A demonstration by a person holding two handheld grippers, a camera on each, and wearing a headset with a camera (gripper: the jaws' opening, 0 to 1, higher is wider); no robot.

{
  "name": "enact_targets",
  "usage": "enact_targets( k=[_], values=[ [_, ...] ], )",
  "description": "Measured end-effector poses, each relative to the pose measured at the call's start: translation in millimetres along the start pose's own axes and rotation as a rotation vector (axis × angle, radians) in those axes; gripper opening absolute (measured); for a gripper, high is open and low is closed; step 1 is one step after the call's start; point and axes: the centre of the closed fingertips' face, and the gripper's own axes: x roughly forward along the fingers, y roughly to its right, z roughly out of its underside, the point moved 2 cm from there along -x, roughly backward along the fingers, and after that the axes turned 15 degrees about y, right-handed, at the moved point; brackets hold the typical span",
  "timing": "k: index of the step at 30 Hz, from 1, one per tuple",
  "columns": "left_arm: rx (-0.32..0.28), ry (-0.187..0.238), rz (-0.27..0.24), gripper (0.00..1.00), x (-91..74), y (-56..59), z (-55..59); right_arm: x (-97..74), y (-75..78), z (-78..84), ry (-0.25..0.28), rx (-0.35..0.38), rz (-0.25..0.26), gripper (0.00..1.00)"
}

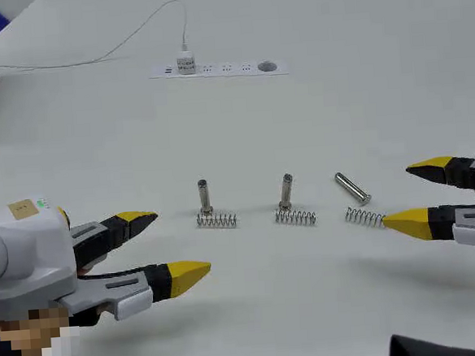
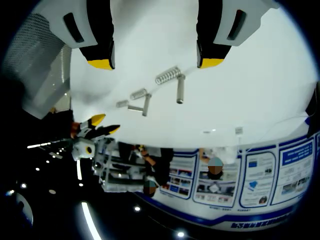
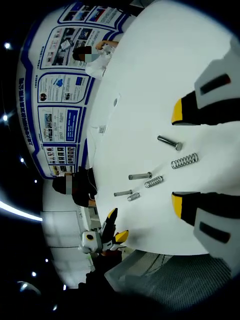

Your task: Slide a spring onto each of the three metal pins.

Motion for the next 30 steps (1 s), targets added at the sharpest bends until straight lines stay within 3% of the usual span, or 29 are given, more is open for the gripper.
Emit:
enact_targets(
  k=[5,11,30],
  values=[
    [0.000,-0.001,0.000,0.68,-0.3,0.8,0.4,3.8,5.1,-3.2,-0.009,0.003,0.015,0.49],
    [-0.002,-0.005,0.000,0.67,-0.1,2.0,2.7,15.0,12.0,-3.2,-0.061,0.024,0.024,0.35],
    [-0.003,-0.009,0.001,0.67,0.3,3.0,3.7,51.3,31.5,6.2,-0.215,0.054,0.089,0.25]
  ],
)
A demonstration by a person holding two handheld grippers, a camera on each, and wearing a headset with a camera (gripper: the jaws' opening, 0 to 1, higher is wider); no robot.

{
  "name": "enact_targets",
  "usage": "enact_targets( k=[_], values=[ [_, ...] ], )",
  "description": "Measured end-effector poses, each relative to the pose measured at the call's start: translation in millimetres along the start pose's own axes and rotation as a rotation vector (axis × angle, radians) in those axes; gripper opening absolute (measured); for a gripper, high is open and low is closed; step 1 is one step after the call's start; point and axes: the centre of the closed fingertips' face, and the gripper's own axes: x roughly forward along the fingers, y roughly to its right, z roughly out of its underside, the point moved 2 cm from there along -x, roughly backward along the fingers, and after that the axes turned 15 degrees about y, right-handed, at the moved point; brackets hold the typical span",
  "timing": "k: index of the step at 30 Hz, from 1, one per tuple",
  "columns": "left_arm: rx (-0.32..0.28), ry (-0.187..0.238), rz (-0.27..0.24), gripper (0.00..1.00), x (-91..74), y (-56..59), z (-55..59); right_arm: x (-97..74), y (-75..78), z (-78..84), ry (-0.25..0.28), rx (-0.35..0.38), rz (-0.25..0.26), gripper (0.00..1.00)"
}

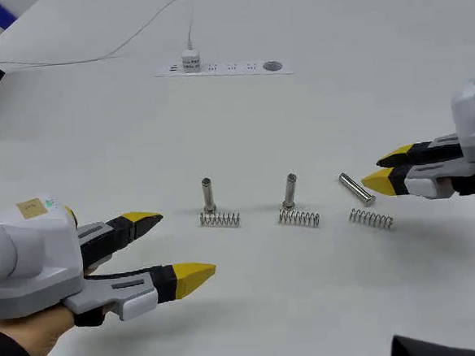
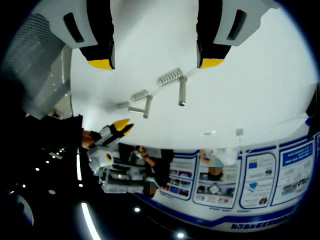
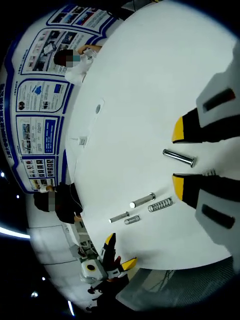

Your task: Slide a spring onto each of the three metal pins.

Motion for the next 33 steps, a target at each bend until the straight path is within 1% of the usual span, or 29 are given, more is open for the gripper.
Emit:
enact_targets(
  k=[6,11,13,20,21,24,27,33],
  values=[
    [-0.001,0.000,0.000,0.67,0.2,-0.4,-0.4,13.5,0.3,2.3,-0.063,-0.001,0.004,0.23],
    [-0.003,-0.002,0.001,0.67,0.2,0.3,0.2,22.4,0.8,8.5,-0.116,0.000,0.008,0.22],
    [-0.004,-0.002,0.001,0.67,0.2,0.6,0.5,25.1,0.4,9.1,-0.123,0.002,0.009,0.21],
    [-0.008,-0.004,0.003,0.67,0.4,0.7,1.6,35.0,3.6,12.5,-0.173,0.018,0.028,0.20],
    [-0.009,-0.003,0.003,0.67,0.6,0.8,1.7,36.2,4.0,14.0,-0.187,0.015,0.029,0.19],
    [-0.008,-0.005,0.004,0.67,0.5,0.9,2.4,39.4,3.2,14.8,-0.202,0.020,0.027,0.17],
    [-0.009,-0.007,0.004,0.66,0.1,1.0,3.3,41.8,3.4,16.6,-0.220,0.018,0.028,0.16],
    [-0.010,-0.007,0.004,0.66,0.1,0.7,3.5,45.1,6.7,20.6,-0.248,0.042,0.039,0.14]
  ],
)
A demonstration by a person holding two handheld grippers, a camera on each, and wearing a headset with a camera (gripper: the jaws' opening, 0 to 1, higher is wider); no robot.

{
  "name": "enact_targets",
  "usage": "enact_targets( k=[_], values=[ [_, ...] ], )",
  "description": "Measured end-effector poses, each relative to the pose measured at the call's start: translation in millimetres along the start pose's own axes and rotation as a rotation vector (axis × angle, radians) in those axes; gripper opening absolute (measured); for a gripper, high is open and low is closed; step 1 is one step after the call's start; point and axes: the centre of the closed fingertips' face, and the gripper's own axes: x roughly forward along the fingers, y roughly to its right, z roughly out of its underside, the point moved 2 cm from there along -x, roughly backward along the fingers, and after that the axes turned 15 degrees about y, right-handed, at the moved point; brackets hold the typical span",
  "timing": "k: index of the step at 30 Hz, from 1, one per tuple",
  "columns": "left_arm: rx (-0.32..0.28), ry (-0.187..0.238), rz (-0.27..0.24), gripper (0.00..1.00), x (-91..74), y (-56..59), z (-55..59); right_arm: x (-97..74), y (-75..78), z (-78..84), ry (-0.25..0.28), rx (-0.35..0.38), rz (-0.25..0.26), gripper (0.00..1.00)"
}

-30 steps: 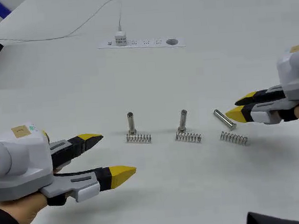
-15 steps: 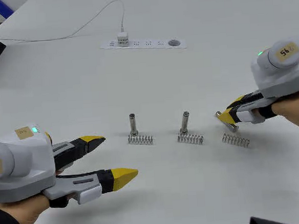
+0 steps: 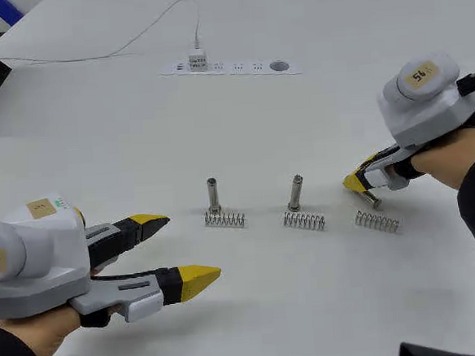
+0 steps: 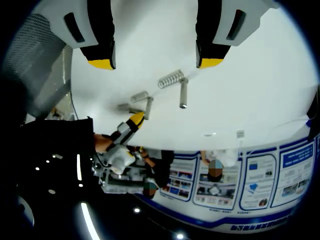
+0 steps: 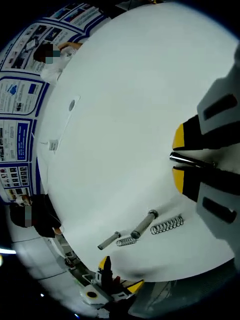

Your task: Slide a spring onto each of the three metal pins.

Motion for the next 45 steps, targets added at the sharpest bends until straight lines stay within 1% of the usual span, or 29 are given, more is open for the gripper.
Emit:
enact_targets(
  k=[3,9,10,15,16,25,28,29,32,33,36,42,45],
  values=[
    [0.000,-0.002,0.002,0.66,0.1,0.5,0.9,0.9,0.0,2.6,-0.015,0.012,0.002,0.13],
    [-0.003,-0.002,0.002,0.66,0.4,0.5,1.9,2.2,-0.3,3.1,-0.026,0.013,0.002,0.13],
    [-0.003,-0.002,0.003,0.66,0.5,0.5,2.0,2.7,-0.3,4.3,-0.035,0.011,0.003,0.13],
    [-0.005,-0.002,0.001,0.66,0.5,0.2,2.6,3.3,0.6,4.0,-0.047,-0.003,0.003,0.11],
    [-0.005,-0.004,0.001,0.66,0.5,0.2,3.1,3.9,0.5,3.6,-0.055,-0.019,0.002,0.11],
    [-0.007,-0.005,0.007,0.66,2.0,1.1,3.4,4.3,-2.7,2.9,-0.103,-0.041,0.034,0.09],
    [-0.007,-0.007,0.009,0.66,2.4,1.6,3.5,3.9,-1.7,3.1,-0.117,-0.040,0.036,0.09],
    [-0.006,-0.007,0.010,0.66,2.4,1.7,3.3,3.8,-1.6,3.2,-0.116,-0.037,0.036,0.09],
    [-0.004,-0.002,0.010,0.66,2.5,1.9,1.4,1.5,-0.5,4.1,-0.091,-0.031,0.036,0.09],
    [-0.003,0.000,0.010,0.66,2.3,1.7,0.3,-0.5,-0.8,5.3,-0.084,-0.018,0.040,0.09],
    [-0.003,0.004,0.007,0.66,2.0,0.6,-1.7,-5.8,-5.3,2.0,-0.057,-0.004,0.031,0.09],
    [0.003,0.003,0.014,0.66,3.0,2.6,-3.3,-21.5,-8.0,-6.7,-0.014,-0.020,0.041,0.09],
    [0.004,0.005,0.016,0.66,3.7,3.5,-4.2,-27.8,-9.1,-7.7,0.003,-0.021,0.044,0.09]
  ],
)
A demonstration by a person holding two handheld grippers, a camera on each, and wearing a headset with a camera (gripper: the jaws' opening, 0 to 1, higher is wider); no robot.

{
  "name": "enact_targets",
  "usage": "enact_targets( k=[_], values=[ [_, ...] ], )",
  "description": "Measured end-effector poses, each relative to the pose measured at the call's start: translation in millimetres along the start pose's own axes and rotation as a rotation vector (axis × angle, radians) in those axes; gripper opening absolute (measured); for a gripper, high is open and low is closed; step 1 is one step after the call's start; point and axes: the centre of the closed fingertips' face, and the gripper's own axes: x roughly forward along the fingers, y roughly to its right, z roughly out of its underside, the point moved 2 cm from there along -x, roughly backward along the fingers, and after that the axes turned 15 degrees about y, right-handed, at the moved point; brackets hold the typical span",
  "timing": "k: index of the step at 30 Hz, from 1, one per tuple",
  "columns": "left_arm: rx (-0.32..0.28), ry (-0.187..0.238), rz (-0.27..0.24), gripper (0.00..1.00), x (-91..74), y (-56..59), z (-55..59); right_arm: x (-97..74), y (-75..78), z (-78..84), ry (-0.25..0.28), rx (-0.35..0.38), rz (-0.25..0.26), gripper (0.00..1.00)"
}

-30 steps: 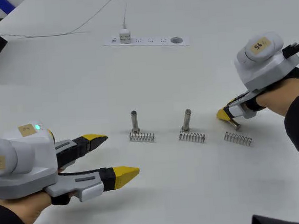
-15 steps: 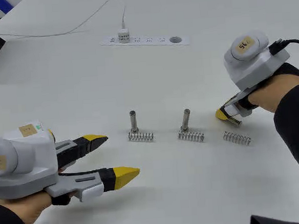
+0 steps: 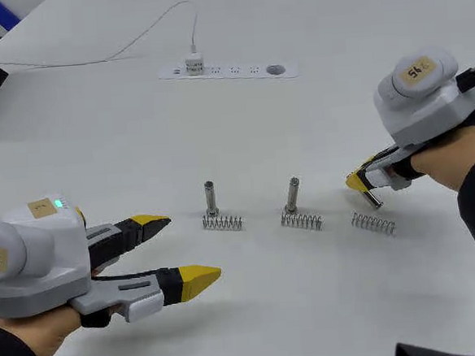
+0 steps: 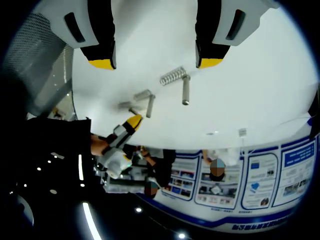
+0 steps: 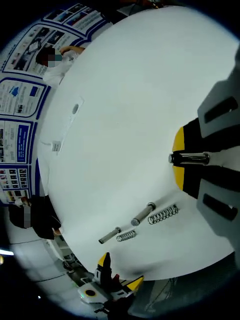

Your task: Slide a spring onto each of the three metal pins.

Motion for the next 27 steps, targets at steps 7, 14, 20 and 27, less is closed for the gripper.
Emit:
enact_targets(
  k=[7,14,20,27],
  values=[
    [0.005,0.000,0.005,0.66,-0.1,1.2,-1.5,-10.6,0.5,0.0,0.031,0.008,0.009,0.09],
    [0.007,-0.003,0.006,0.66,-0.9,1.3,-1.7,-16.1,-0.1,0.3,0.056,0.025,0.012,0.09],
    [0.010,0.000,0.007,0.66,-0.3,1.6,-3.1,-19.8,-1.2,0.4,0.078,0.035,0.015,0.09],
    [0.013,-0.003,0.009,0.66,-0.8,2.8,-2.3,-26.5,0.0,-1.4,0.117,0.049,0.019,0.08]
  ],
)
